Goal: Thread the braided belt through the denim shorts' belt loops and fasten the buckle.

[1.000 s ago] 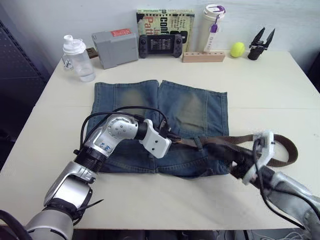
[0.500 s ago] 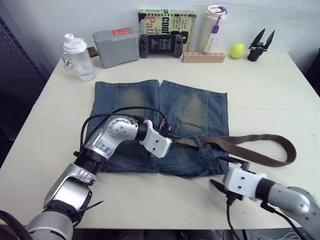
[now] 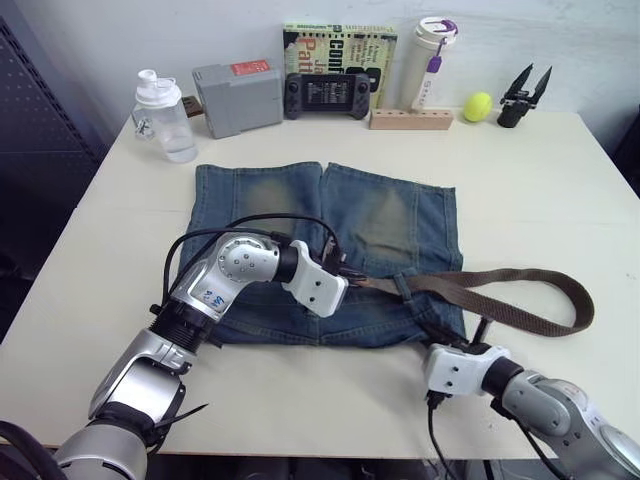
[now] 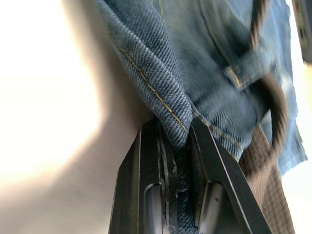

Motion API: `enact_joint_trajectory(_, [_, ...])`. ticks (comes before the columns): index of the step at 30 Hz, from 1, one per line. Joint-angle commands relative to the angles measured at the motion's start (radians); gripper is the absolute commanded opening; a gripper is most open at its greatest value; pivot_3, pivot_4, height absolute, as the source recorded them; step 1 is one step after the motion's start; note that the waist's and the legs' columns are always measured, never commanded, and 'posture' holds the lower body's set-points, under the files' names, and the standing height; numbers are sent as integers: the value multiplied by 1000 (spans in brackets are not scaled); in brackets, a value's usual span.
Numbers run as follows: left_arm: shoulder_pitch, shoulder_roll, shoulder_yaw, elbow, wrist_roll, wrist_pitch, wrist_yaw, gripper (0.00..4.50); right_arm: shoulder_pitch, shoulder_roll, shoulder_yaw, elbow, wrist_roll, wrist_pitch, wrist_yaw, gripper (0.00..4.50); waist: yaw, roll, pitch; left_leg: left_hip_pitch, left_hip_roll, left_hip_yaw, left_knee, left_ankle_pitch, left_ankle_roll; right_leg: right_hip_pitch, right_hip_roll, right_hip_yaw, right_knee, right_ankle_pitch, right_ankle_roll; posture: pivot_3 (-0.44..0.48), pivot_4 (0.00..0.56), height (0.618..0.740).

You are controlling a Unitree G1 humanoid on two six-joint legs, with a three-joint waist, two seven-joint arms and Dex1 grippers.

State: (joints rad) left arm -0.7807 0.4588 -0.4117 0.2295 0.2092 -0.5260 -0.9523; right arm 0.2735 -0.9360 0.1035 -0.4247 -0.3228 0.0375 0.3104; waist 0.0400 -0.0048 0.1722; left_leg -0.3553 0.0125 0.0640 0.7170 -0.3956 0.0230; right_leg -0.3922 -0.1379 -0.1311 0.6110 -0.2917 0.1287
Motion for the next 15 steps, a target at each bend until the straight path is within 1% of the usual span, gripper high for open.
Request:
enact_joint_trajectory(1, [0,8,10,-52,4,-9,14,0,26,-31,-134,141,-37,52,-6,14,11,0,0,0,0,0,0,0,0,0,0,0,0,0,0,0,150,731])
enact_joint_trajectory(3, [9,10,10,-68,2,-5,13,0,21,-36,-184,179,-37,64,5,14,17,0,0,0,0,0,0,0,0,0,0,-1,-1,0,0,0,150,731])
enact_joint_trajectory(5, [17,12,9,-78,1,-2,13,0,11,-36,-206,200,-41,69,15,14,17,1,1,-1,0,0,0,0,0,0,0,-1,-1,0,0,0,150,731])
enact_joint_trajectory(9, [23,11,10,-81,3,-1,14,0,-14,-11,-197,198,-37,70,51,14,13,1,1,-1,0,0,-1,0,0,0,0,-1,-1,0,0,0,150,731])
enact_joint_trajectory(14, [21,6,10,-82,2,-1,20,0,-29,48,-192,144,-3,136,101,14,9,1,1,-1,0,0,0,0,0,0,0,-1,-1,0,1,0,150,731])
enact_joint_trajectory(15, [21,6,9,-81,4,-3,23,0,-28,61,-200,129,2,148,108,514,8,1,1,-1,0,0,0,0,0,0,1,-1,-1,0,1,0,150,731])
